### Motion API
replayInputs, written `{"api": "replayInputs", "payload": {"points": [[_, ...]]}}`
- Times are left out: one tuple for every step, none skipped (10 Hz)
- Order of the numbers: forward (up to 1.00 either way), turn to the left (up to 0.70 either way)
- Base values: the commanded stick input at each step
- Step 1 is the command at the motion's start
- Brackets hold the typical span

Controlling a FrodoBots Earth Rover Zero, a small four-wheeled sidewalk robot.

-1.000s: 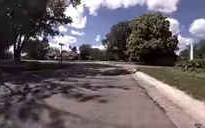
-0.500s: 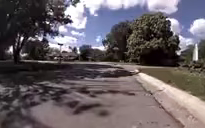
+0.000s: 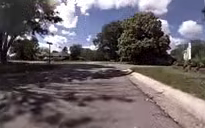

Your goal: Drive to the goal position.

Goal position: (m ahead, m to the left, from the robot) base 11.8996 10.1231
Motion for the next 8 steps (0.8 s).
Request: {"api": "replayInputs", "payload": {"points": [[0.70, 0.00], [0.70, 0.00], [0.70, 0.00], [0.70, 0.00], [0.70, 0.00], [0.70, 0.00], [0.70, 0.00], [0.70, 0.00]]}}
